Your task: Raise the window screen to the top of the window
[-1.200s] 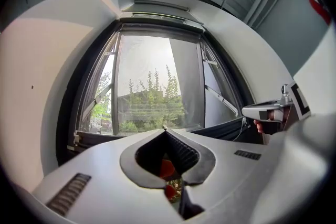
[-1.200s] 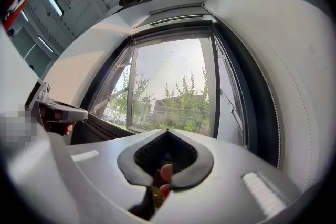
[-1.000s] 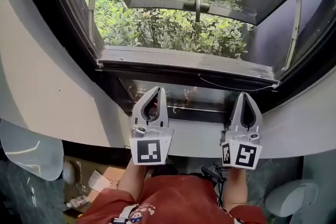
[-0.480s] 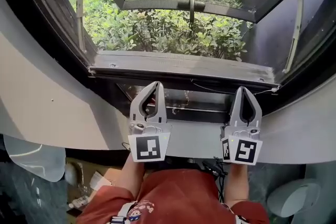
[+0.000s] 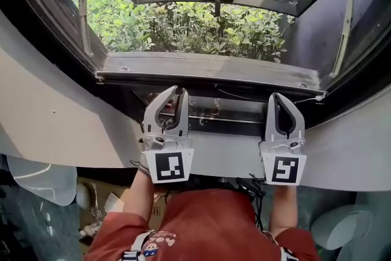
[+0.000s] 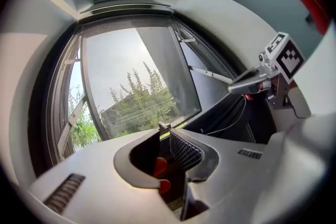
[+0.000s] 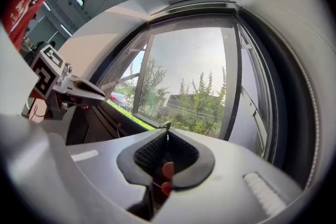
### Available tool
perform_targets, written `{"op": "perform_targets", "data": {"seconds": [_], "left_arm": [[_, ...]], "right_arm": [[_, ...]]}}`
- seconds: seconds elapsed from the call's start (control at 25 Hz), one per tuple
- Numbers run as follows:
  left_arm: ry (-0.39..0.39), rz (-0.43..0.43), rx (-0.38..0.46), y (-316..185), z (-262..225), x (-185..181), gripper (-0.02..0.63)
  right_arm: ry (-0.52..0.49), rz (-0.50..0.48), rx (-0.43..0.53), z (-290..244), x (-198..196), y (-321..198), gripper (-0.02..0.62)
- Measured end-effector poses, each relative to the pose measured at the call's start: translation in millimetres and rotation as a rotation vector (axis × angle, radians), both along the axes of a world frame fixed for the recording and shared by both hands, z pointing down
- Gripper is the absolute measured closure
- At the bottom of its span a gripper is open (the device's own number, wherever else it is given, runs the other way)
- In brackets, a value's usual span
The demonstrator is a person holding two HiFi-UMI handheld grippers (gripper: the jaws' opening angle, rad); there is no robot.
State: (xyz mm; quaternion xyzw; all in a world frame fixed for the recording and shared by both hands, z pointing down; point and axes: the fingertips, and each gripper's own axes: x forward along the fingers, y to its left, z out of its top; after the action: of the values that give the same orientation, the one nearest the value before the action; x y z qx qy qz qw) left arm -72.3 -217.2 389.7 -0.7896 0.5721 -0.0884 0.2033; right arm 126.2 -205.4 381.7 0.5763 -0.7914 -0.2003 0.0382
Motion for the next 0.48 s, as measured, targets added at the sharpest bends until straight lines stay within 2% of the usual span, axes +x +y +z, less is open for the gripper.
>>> {"op": "perform_targets", "data": {"seconds": [0.08,0.24,0.32,0.48], "left_arm": [[-0.09,0.017,0.012,-1.2,4.5,3.4,0.532],[-0.312,0.063,-0.002,-5.0,24.7,8.9,0.499],[-0.414,0.07,-0.008,-8.1,34.4,9.0,0.484],[-0.567,0.084,-0.014,-15.7,47.6,8.4,0.465]], "right_arm": [[0.08,-0.04,-0.019,5.5,-6.9,0.2,0.505],[0.259,-0.052,-0.053,21.3,-13.6,0.9,0.491],[0.362,-0.055,-0.052,27.6,-16.9,-0.2,0.462],[0.612,-0.067,-0.051,45.9,-20.4,-5.4,0.422]]}}
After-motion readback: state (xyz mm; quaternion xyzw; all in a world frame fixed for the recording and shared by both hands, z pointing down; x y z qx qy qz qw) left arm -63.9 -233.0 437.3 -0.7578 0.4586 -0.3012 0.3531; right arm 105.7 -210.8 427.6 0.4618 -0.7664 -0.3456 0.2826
